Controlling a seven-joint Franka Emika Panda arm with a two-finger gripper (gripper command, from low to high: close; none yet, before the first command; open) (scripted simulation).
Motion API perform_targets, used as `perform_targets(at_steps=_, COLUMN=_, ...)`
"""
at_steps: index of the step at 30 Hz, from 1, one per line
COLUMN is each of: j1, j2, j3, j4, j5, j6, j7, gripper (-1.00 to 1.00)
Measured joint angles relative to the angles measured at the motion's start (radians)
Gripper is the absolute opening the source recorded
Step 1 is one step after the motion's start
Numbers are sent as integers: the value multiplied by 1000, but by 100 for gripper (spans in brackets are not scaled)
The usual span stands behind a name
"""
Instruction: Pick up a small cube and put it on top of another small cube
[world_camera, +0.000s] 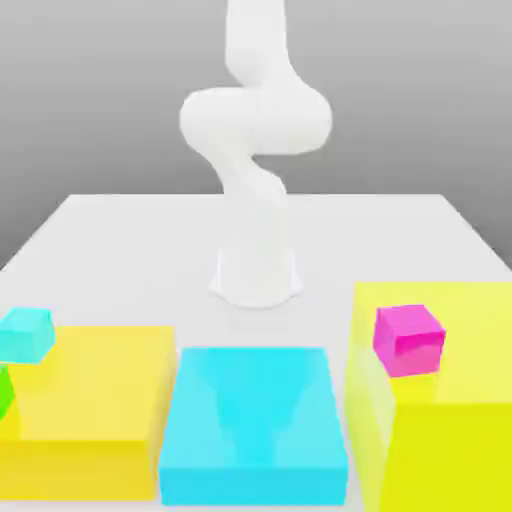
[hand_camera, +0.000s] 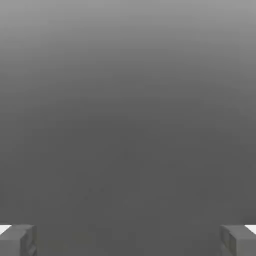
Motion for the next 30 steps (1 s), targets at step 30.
perform_targets(at_steps=30, j1=-220, j2=758, j3=-648, j4=-387, j5=83, j6=477, j7=-781, gripper=0)
